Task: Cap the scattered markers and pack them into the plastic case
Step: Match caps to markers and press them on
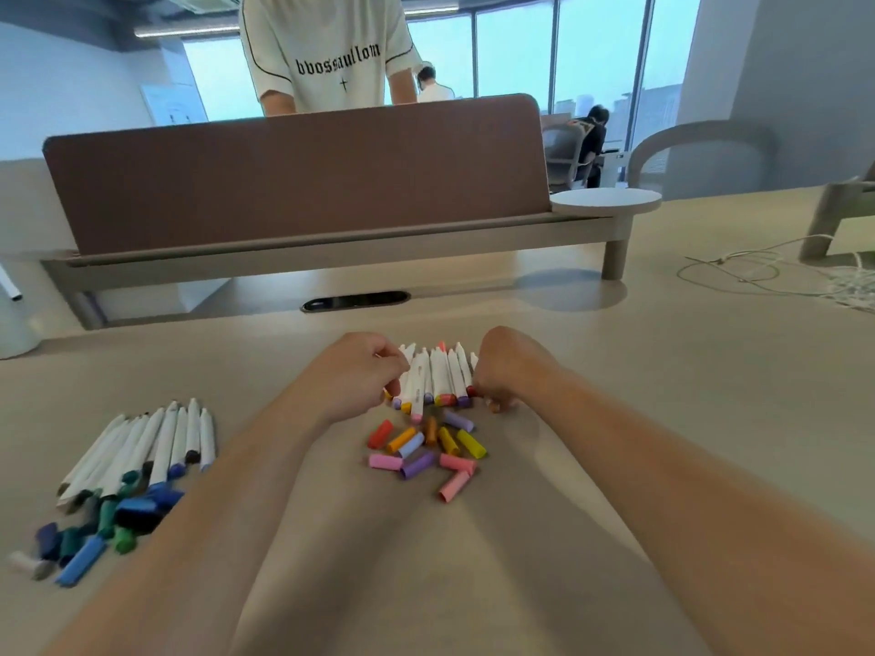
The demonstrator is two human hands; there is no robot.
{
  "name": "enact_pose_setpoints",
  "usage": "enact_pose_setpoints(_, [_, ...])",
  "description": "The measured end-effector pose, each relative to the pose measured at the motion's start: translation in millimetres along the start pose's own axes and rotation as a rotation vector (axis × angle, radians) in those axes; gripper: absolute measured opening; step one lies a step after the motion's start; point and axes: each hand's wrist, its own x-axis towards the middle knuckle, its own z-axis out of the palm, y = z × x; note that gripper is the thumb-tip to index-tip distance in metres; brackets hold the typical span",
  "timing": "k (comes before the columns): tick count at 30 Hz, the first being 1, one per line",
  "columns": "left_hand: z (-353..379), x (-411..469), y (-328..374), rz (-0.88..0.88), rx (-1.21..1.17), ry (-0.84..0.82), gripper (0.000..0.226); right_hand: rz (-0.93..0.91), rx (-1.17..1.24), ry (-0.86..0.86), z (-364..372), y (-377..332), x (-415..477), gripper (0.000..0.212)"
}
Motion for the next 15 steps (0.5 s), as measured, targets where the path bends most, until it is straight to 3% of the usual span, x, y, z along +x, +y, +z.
enact_pose_setpoints(6, [-6, -5, -7, -0.032, -0.022, -0.009, 0.015, 0.004, -0.185, -0.105, -8, -7, -7, 0.029])
enact_pose_setpoints(9, [-8, -9, -10, -0.009, 0.013, -0.019, 0.016, 0.0, -0.021, -0.134, -18, -4, -18, 0.028])
enact_pose_setpoints(15, [2, -13, -1, 0.166, 0.367, -0.16, 0.024, -0.069, 0.198, -0.076, -31, -5, -35, 0.02])
